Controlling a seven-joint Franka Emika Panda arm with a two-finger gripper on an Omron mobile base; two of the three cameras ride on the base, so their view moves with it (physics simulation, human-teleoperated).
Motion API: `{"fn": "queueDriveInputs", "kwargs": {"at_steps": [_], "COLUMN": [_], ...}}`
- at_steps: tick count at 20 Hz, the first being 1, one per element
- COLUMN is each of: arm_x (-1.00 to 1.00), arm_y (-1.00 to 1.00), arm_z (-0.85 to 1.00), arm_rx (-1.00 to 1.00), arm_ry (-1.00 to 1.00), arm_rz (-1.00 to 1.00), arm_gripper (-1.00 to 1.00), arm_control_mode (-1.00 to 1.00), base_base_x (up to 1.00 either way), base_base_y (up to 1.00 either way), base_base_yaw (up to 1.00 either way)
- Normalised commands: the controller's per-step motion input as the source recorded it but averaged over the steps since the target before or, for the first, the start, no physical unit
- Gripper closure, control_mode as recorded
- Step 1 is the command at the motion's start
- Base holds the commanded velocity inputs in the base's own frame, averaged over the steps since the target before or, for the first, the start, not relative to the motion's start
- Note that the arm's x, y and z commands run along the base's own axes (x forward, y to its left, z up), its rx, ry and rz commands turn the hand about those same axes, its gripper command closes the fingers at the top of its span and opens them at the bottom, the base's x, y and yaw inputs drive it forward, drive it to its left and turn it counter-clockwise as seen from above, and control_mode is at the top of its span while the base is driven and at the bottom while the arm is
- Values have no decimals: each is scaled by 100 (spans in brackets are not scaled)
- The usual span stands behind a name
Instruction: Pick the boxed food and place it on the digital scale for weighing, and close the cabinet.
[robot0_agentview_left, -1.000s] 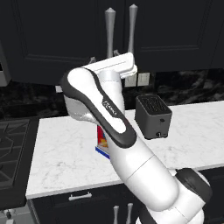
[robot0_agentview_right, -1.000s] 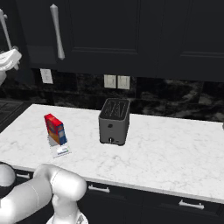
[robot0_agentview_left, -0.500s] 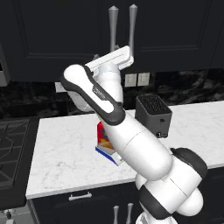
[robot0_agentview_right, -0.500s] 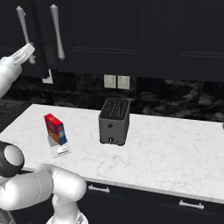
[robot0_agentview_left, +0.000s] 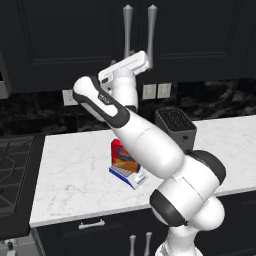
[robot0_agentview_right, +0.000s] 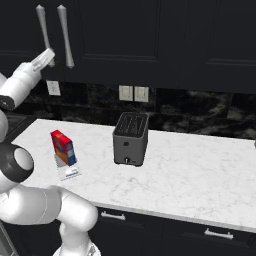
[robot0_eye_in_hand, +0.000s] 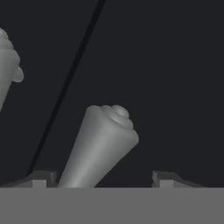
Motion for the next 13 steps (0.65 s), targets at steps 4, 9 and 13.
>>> {"fn": "queueDriveInputs", "kwargs": {"at_steps": [4,9,13], "arm_x": [100,100,74], "arm_y": [-7,0,-11], "arm_z": [-60,-57,-35], "arm_rx": [-1,-3,0], "arm_ry": [0,0,0], "arm_rz": [-14,-18,-16], "arm_gripper": [-100,-100,-100], "arm_control_mode": [-100,-100,-100], "base_base_x": [0,0,0], "base_base_y": [0,0,0], "base_base_yaw": [0,0,0]}}
